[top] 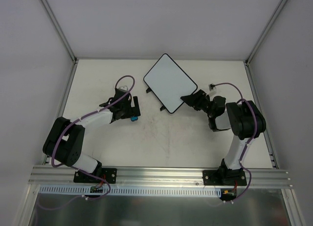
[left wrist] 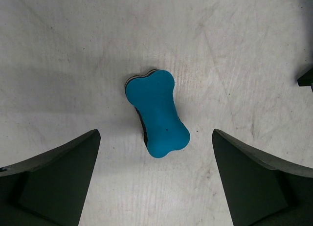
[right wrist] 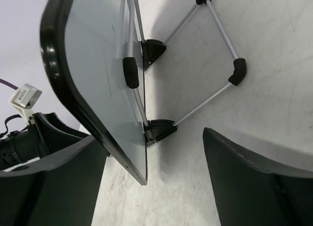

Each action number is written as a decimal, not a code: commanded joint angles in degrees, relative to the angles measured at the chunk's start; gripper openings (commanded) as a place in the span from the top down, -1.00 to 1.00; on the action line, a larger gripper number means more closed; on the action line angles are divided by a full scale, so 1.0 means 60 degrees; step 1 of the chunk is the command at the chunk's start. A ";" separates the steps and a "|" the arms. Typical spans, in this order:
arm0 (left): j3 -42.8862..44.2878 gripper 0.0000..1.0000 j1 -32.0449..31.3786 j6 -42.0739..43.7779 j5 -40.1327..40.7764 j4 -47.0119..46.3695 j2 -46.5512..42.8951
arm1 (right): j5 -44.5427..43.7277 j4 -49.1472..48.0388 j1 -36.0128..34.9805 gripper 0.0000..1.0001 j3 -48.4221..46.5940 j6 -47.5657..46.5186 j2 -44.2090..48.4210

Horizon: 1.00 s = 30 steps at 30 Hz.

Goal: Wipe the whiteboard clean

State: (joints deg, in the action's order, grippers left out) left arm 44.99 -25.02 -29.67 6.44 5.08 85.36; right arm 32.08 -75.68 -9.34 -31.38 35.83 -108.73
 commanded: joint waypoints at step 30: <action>-0.1463 -0.98 0.0141 0.0272 0.0875 -0.0041 -0.3869 | -0.1112 0.1388 -0.0157 -0.98 0.2314 -0.2074 0.5959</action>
State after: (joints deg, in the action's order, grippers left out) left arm 37.87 -24.64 -29.10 8.88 5.10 65.87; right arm 28.12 -70.72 -9.85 -18.28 28.40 -80.34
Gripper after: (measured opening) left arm 0.990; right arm 0.987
